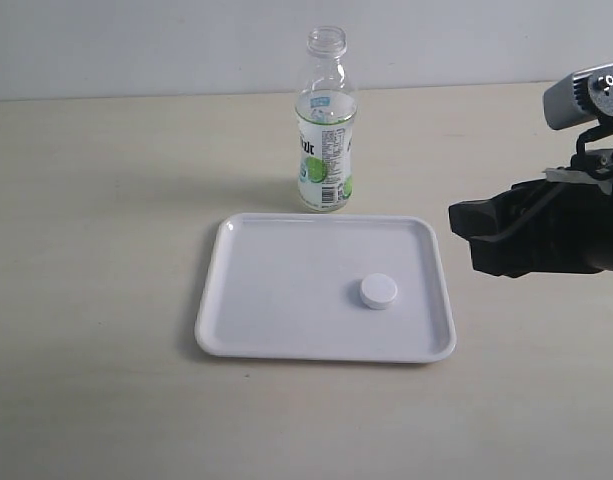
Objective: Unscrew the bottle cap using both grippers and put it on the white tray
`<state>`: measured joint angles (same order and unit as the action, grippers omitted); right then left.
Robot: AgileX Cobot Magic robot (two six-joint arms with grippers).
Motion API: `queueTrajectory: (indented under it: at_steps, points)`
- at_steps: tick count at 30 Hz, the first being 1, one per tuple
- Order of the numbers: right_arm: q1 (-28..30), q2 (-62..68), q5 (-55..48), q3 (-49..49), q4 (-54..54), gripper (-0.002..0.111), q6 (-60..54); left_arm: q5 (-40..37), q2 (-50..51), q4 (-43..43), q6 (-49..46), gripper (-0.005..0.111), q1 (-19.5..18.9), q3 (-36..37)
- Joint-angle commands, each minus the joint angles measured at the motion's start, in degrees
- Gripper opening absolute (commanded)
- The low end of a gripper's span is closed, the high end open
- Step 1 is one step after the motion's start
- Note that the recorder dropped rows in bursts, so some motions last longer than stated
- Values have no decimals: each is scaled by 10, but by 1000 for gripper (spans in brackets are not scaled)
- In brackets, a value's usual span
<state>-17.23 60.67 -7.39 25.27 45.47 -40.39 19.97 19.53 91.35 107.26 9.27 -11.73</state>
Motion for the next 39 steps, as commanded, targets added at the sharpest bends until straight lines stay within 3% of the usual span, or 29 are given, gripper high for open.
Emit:
queueTrajectory:
  at_steps: [1, 4, 6, 7, 9, 13, 17, 28, 39]
  points:
    - [-1, -5, 4, -4, 2, 62, 0, -10, -55, -53, -102, 0, 0, 24]
    - [-1, -5, 4, -4, 2, 62, 0, -12, -92, -219, -266, 0, 0, 43]
    - [-1, -5, 4, -4, 2, 62, 0, -13, -119, -392, -411, 0, 0, 57]
    - [-1, -5, 4, -4, 2, 62, 0, -20, -140, -543, -526, 0, 0, 72]
    - [-1, -5, 4, -4, 2, 62, 0, -61, -161, -708, -649, 0, 0, 90]
    - [-1, -5, 4, -4, 2, 62, 0, -177, -177, -873, -854, 0, 0, 92]
    - [-1, -5, 10, -4, 2, 62, 0, -262, -195, -897, -967, 0, 0, 92]
    - [-1, -5, 16, -4, 2, 62, 0, -418, -195, -890, -1011, 0, 0, 93]
    - [-1, -5, 16, -4, 2, 62, 0, -402, -195, -883, -1011, 0, -13, 117]
